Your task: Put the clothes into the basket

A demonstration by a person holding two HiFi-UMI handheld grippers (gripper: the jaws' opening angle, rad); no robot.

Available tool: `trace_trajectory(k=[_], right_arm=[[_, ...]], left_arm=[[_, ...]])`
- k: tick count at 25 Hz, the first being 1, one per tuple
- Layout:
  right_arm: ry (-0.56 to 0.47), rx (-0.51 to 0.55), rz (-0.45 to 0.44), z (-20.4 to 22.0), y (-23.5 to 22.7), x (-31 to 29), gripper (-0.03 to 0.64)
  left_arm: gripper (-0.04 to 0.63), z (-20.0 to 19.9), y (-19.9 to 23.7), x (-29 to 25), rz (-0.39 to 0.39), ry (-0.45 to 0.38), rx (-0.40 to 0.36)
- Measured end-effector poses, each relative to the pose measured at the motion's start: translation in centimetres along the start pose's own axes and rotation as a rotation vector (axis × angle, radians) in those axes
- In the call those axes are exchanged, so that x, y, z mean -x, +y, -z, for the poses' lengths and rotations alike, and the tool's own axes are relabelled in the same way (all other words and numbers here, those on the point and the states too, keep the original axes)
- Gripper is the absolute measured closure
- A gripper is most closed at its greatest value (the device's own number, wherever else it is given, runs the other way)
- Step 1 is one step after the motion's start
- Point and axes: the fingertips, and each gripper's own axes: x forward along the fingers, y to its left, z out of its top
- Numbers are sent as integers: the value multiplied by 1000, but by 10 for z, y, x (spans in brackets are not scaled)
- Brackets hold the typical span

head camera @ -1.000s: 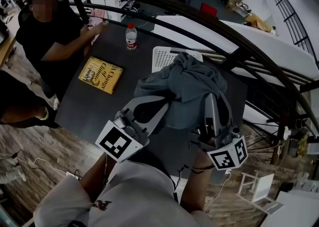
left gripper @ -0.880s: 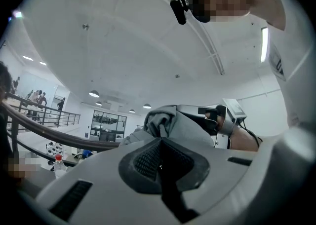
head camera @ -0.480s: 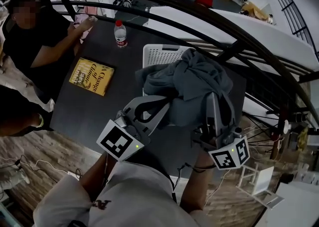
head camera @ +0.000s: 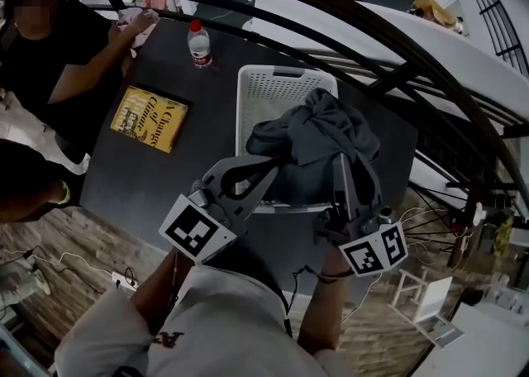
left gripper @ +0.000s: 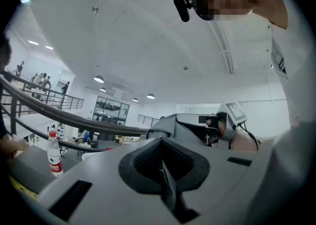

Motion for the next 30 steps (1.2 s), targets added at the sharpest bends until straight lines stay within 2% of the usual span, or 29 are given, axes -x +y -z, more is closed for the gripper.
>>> trace_trajectory(k=[10, 19, 30], right_arm=[[104, -30, -22, 40, -19, -8, 558], [238, -35, -64, 87, -11, -38, 558], [361, -25, -116, 125, -7, -63, 558]], left_arm=[[591, 22, 7, -13, -20, 39, 34], [591, 32, 30, -9, -34, 59, 63], [591, 43, 39, -9, -38, 70, 93]])
